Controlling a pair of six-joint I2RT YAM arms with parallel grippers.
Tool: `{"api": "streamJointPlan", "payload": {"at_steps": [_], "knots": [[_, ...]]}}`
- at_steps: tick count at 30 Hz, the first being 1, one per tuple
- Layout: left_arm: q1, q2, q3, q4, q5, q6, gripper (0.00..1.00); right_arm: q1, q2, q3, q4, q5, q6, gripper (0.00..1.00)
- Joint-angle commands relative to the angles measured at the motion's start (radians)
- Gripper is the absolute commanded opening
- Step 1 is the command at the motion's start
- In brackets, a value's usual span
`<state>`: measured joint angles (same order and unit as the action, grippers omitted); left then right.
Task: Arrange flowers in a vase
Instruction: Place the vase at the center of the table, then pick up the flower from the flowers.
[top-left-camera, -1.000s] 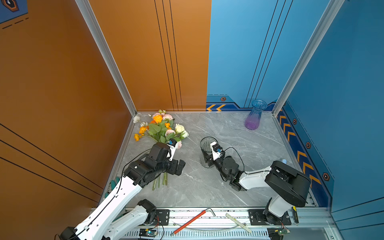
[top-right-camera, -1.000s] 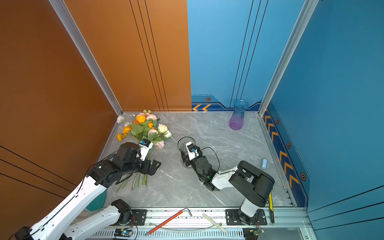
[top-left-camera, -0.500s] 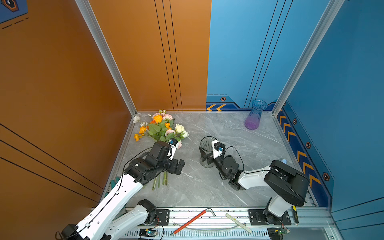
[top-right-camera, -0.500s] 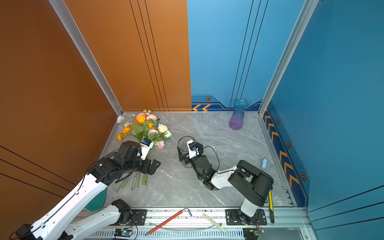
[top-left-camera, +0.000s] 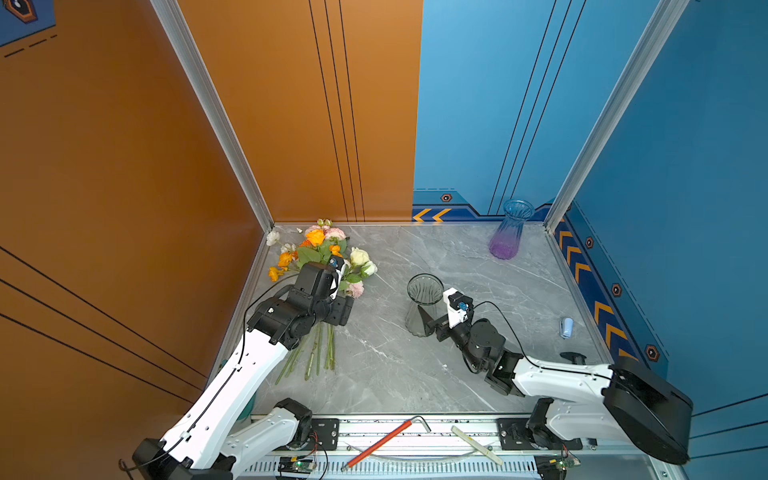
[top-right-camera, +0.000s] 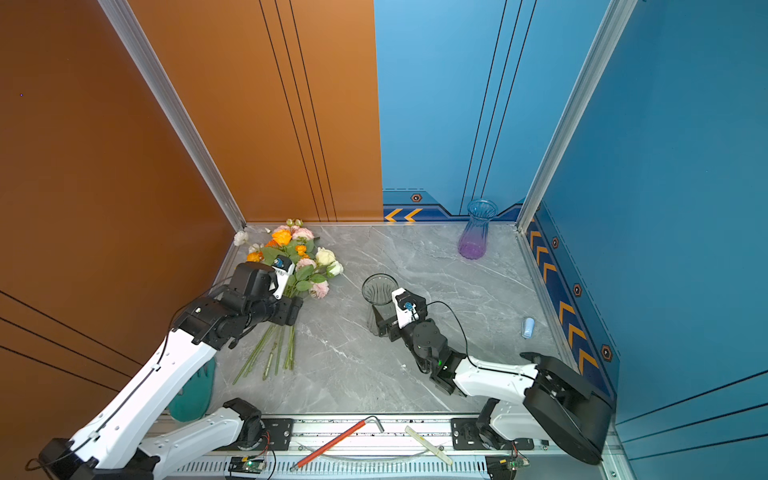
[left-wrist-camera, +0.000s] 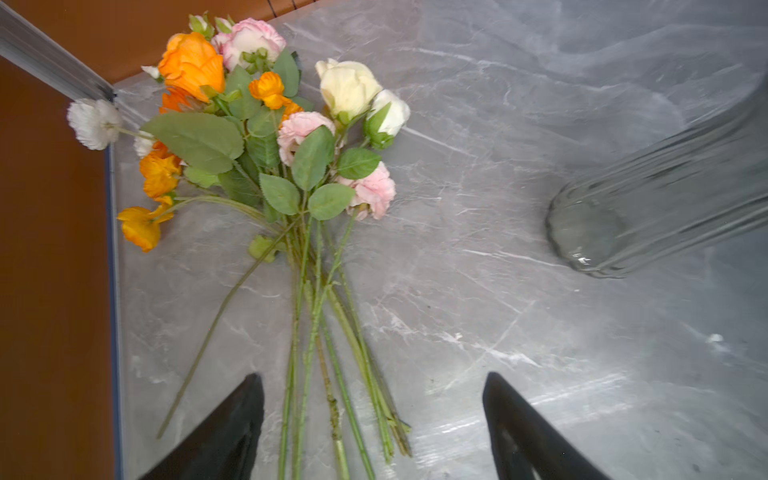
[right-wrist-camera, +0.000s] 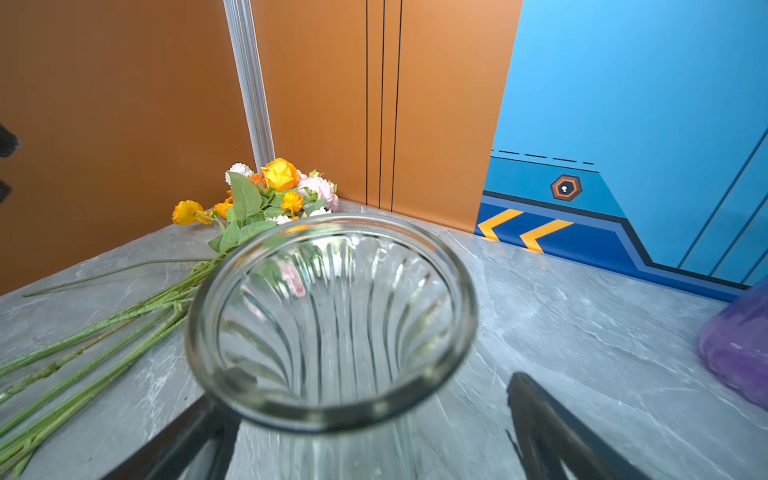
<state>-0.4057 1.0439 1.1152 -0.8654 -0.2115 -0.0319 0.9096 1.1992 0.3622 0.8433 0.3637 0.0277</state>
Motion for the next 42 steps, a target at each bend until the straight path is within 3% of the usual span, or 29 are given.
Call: {"api": "streamJointPlan", "payload": {"at_steps": [1, 9, 12, 15, 20, 23, 27, 30, 34, 42], "knots": [[0.064, 0.053, 0.019, -0.019, -0.028, 0.057, 0.78, -0.031, -0.12, -0.041, -0.218, -0.03, 0.03, 1.0], [0.114, 0.134, 0.047, -0.021, -0.026, 0.121, 0.76, -0.073, -0.386, 0.052, -0.629, -0.171, 0.042, 1.0], [0.152, 0.175, 0.049, -0.026, -0.037, 0.161, 0.63, -0.048, -0.438, 0.174, -0.831, -0.22, 0.033, 1.0], [0.202, 0.231, 0.044, -0.025, -0.083, 0.198, 0.51, 0.001, -0.429, 0.299, -0.977, -0.222, -0.001, 1.0], [0.23, 0.333, 0.049, -0.002, -0.115, 0.28, 0.45, 0.159, -0.25, 0.531, -1.112, -0.204, -0.04, 1.0], [0.263, 0.382, 0.075, 0.015, -0.068, 0.283, 0.38, 0.233, -0.105, 0.667, -1.138, -0.188, -0.058, 1.0], [0.283, 0.42, 0.079, 0.014, 0.01, 0.258, 0.37, 0.299, 0.077, 0.785, -1.123, -0.186, -0.096, 1.0], [0.281, 0.438, 0.051, 0.015, 0.002, 0.247, 0.36, 0.311, 0.185, 0.771, -1.005, -0.182, -0.118, 1.0], [0.256, 0.429, -0.016, 0.023, 0.085, 0.199, 0.35, 0.314, 0.292, 0.718, -0.89, -0.216, -0.099, 1.0], [0.194, 0.463, -0.124, 0.087, 0.022, 0.184, 0.34, 0.333, 0.352, 0.599, -0.721, -0.272, -0.094, 1.0]]}}
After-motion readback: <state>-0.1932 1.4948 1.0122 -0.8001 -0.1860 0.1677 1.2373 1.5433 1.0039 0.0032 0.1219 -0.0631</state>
